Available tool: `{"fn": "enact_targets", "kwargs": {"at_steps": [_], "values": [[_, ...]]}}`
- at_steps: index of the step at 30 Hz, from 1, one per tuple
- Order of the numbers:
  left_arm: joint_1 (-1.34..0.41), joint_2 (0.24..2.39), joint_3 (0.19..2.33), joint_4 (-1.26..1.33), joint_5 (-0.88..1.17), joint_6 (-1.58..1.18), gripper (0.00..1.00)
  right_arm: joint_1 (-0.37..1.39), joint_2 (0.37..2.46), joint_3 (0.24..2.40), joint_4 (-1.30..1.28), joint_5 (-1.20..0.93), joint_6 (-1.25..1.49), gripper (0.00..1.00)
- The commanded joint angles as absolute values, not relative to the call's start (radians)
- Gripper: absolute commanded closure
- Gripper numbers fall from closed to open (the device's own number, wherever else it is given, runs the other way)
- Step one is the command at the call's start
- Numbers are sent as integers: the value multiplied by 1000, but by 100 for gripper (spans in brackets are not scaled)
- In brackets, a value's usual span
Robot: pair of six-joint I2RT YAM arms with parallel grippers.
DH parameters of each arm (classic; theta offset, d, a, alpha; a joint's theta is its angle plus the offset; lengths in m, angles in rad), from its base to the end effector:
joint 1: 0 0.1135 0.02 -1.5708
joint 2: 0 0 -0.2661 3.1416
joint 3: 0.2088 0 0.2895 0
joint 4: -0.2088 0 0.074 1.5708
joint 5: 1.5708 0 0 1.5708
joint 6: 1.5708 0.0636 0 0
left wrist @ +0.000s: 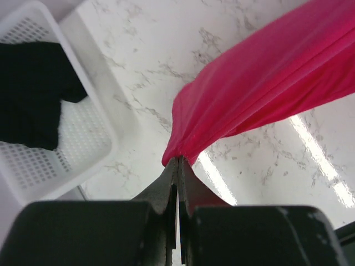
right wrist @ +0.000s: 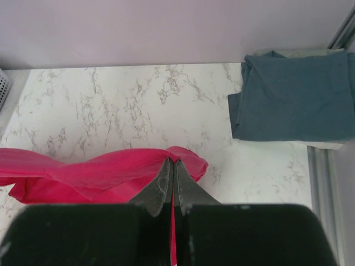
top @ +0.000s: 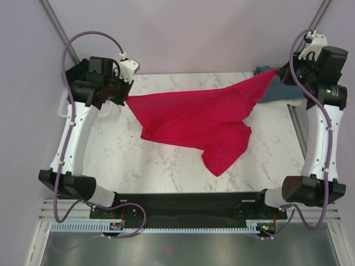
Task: Fold and stack the t-shirts
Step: Flatten the tshirt out
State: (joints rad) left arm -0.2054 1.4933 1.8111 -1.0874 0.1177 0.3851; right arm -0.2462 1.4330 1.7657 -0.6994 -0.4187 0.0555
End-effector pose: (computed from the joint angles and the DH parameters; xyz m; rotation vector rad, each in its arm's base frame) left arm 0.3393 -0.0783 0.4289 0.7347 2.2156 -0.0483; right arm 0.3505 -0.0614 0.4789 0.0113 1.9141 0.2767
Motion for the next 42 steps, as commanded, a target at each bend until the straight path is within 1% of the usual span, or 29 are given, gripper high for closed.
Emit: {"fn": "enact_targets", "kwargs": {"at_steps": [1, 3, 6, 10, 17, 22, 26, 27, 30, 31, 32, 34, 38, 39, 42], "values": [[-209, 1378, 1868, -1029, 51, 433, 98, -245, 1296, 1848, -747, -325, 44, 100], [-209, 1310, 1878, -1019, 60, 402, 98, -245, 1228, 1862, -778, -296, 49, 100], [-209, 1244, 1913, -1026, 86, 384, 98, -245, 1157, 1946, -851, -281, 49, 100], [-210, 1119, 1933, -1069, 133, 410, 98, -245, 1091, 2126, -955, -270, 41, 100], [-209, 988, 2045, -1163, 169, 399, 98, -245, 941, 2330, -1094, -235, 8, 100], [-210, 994, 2156, -1186, 149, 414, 98, -245, 913, 2394, -1112, -202, -49, 100], [-209, 1054, 2204, -1180, 130, 439, 98, -245, 978, 2448, -1060, -202, -29, 100], [-209, 1075, 2201, -1175, 124, 449, 98, -245, 989, 2441, -1043, -206, -28, 100], [-209, 1112, 2140, -1141, 109, 480, 98, -245, 1000, 2317, -935, -218, -26, 100], [-209, 1114, 2078, -1125, 107, 489, 98, -245, 997, 2212, -896, -224, -26, 100], [-209, 1111, 2034, -1058, 106, 500, 98, -245, 999, 2159, -812, -227, -26, 100], [-207, 1112, 1915, -984, 98, 515, 98, -245, 1009, 2029, -734, -236, -18, 100], [-209, 1211, 1853, -925, 101, 526, 98, -245, 1129, 1922, -652, -284, -8, 100], [-209, 1230, 1838, -895, 100, 547, 98, -245, 1143, 1852, -634, -291, -14, 100], [-207, 1327, 1763, -832, 81, 578, 98, -245, 1218, 1752, -589, -342, -61, 100]]}}
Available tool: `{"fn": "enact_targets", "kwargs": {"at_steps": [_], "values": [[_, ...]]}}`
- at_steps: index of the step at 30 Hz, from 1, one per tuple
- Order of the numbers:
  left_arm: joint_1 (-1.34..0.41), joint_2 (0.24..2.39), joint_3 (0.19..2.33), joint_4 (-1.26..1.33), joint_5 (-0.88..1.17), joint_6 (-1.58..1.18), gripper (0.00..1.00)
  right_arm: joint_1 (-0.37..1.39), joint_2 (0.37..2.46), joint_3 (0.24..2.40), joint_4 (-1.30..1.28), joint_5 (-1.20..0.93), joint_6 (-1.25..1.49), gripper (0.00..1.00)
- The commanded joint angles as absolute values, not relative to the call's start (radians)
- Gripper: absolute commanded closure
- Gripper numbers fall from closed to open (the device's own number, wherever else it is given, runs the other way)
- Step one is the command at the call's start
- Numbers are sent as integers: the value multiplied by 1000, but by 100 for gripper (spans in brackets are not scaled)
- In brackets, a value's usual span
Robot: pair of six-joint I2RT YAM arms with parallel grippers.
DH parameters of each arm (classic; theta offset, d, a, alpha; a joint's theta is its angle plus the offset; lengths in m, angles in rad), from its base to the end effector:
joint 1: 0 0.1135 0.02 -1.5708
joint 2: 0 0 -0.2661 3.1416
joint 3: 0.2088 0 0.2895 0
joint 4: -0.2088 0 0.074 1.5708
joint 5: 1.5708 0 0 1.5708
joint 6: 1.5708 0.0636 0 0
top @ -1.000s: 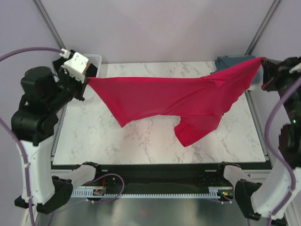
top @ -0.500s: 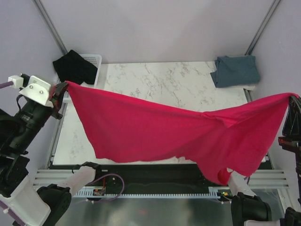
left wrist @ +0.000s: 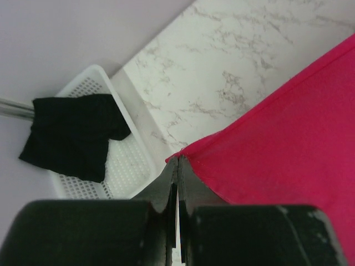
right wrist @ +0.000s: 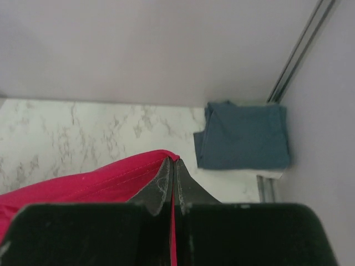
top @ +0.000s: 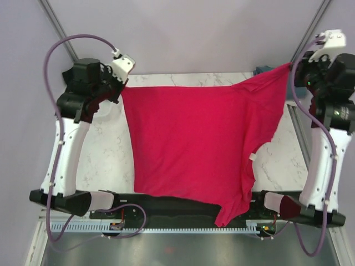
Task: Fold and stack the t-shirts
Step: Flatten the tshirt out
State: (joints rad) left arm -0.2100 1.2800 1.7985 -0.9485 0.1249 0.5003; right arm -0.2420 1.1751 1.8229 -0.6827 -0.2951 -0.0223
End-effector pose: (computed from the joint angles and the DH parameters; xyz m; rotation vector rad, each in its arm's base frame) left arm 0.2767 -0.0671 0.5037 0.7692 1.8437 0.0617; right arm 0.2392 -0.0400 0.5731 -0.0524 1.6034 0.0319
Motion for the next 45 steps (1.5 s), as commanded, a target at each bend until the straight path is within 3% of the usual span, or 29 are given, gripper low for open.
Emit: {"fn": "enact_targets", "kwargs": {"at_steps": [1, 6, 9, 13, 20, 24, 35, 45], "values": [[-201, 1353, 1723, -815, 86, 586, 98, -244, 1244, 1703, -591, -362, -80, 100], [-183, 1637, 1654, -720, 104, 620, 98, -200, 1497, 1609, -561, -411, -191, 100], [-166, 1808, 1719, -692, 106, 609, 98, -137, 1675, 1614, -542, -367, -250, 100], [-144, 2107, 1934, -696, 94, 575, 98, -81, 1902, 1751, -517, -289, -250, 100], [-115, 2373, 2196, -699, 40, 571, 98, -34, 2302, 2121, -514, -209, -252, 100], [-97, 2457, 2295, -692, 3, 565, 98, -6, 2411, 2242, -459, -147, -233, 100], [-89, 2523, 2315, -578, -80, 531, 98, 28, 2591, 2466, -243, -52, -216, 100], [-87, 2580, 2385, -462, -106, 549, 98, 48, 2665, 2516, -101, -6, -224, 100]]}}
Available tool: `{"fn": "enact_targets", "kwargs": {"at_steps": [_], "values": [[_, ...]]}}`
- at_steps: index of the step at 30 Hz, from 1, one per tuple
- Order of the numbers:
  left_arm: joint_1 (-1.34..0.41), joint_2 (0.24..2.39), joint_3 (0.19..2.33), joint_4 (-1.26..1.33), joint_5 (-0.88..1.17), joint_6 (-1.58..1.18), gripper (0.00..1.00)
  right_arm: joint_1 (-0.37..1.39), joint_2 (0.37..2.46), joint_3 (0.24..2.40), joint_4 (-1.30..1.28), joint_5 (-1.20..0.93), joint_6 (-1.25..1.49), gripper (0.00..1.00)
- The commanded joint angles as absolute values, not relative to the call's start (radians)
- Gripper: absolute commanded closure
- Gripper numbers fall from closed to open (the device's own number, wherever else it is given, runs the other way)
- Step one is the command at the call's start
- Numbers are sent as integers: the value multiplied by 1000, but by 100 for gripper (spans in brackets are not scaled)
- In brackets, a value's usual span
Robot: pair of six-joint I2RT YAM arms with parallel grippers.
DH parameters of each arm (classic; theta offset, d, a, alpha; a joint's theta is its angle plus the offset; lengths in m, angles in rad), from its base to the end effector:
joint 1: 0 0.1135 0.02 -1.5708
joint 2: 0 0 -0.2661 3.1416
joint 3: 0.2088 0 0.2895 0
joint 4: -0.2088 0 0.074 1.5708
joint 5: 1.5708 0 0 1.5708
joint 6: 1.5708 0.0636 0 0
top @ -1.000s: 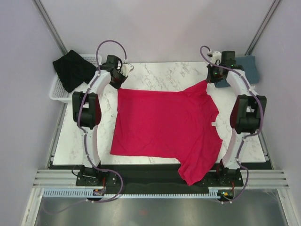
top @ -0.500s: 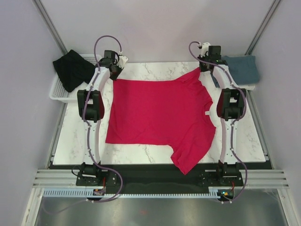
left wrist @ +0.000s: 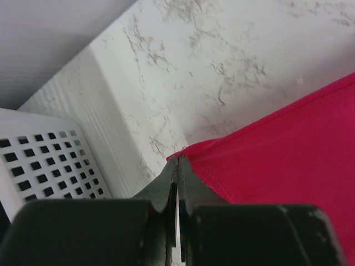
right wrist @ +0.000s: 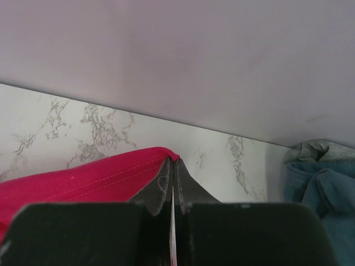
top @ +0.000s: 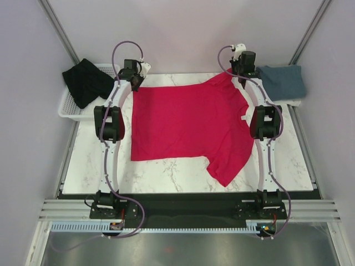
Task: Fold and stack the t-shirts
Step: Flatten the tshirt out, then fold the tshirt
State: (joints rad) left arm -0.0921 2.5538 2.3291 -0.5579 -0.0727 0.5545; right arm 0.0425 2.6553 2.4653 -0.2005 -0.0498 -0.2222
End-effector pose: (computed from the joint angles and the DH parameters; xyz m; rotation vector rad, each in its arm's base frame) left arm 0.6261 -0.0532 0.1595 0.7196 2.2606 0.3100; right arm 0.6711 0.0317 0.1910 -0.2912 1.9397 -0.0692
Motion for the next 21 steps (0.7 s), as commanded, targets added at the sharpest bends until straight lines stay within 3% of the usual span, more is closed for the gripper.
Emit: {"fn": "enact_targets", "kwargs": {"at_steps": [1, 7, 11, 21], "values": [[-87, 2582, 2385, -447, -109, 554, 98, 51, 2666, 2516, -100, -6, -225, 100], [-94, 2534, 2359, -414, -77, 555, 98, 49, 2564, 2452, -170, -15, -250, 100], [-112, 2421, 2239, -420, -22, 555, 98, 48, 2413, 2263, -189, -70, -258, 100], [-121, 2241, 2117, -541, 67, 491, 98, 48, 2189, 2068, -317, -158, -236, 100]]}}
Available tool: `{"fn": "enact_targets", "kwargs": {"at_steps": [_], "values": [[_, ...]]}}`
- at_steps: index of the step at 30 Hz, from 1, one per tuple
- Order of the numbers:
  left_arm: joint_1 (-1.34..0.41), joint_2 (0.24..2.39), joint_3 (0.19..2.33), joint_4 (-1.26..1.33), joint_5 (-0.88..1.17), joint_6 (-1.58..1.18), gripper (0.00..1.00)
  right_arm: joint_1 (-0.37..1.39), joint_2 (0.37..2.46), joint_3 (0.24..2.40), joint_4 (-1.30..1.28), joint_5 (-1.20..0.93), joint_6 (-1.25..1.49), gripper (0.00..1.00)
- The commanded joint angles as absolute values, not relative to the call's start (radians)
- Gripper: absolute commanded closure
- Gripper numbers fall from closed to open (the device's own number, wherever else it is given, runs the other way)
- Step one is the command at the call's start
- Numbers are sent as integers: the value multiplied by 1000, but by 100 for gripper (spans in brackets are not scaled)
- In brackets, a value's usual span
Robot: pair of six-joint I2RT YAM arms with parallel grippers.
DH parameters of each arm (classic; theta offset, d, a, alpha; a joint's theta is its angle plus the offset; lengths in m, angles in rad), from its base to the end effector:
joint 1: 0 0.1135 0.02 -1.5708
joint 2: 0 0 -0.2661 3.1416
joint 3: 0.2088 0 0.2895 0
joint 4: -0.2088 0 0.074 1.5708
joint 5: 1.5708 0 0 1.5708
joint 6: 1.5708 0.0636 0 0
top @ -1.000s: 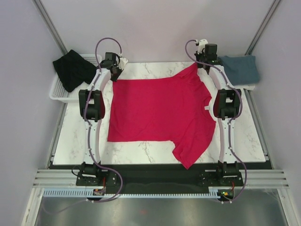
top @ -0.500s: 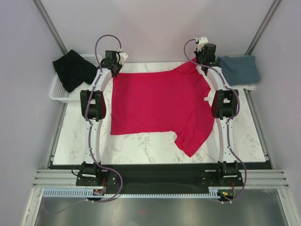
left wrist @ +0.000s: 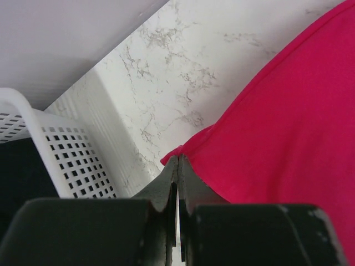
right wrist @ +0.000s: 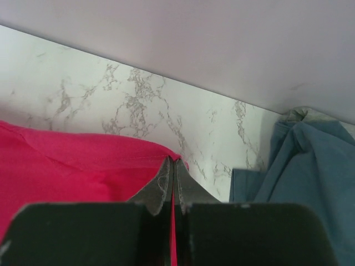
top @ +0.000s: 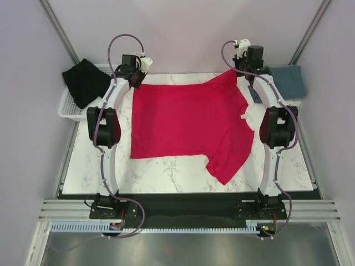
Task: Fold and stack the t-shirts
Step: Fold the tshirt
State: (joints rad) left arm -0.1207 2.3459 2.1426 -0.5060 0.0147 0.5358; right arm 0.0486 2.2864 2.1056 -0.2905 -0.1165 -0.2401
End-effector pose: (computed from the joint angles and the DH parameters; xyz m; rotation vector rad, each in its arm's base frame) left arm 0.5956 -0.0732 0.2156 0.7450 2.1634 0.2002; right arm 0.6051 0.0368 0.2601 -0.3651 2.0057 -0.0011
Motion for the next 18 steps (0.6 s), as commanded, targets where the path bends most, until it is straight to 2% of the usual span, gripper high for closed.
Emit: {"fn": "enact_targets", "kwargs": {"at_steps": [1, 18], "values": [[-121, 2212, 2102, -546, 77, 485, 98, 48, 2178, 2056, -327, -170, -235, 100], [-114, 2005, 1801, -580, 112, 486, 98, 46, 1829, 1628, -374, -207, -255, 100]]}}
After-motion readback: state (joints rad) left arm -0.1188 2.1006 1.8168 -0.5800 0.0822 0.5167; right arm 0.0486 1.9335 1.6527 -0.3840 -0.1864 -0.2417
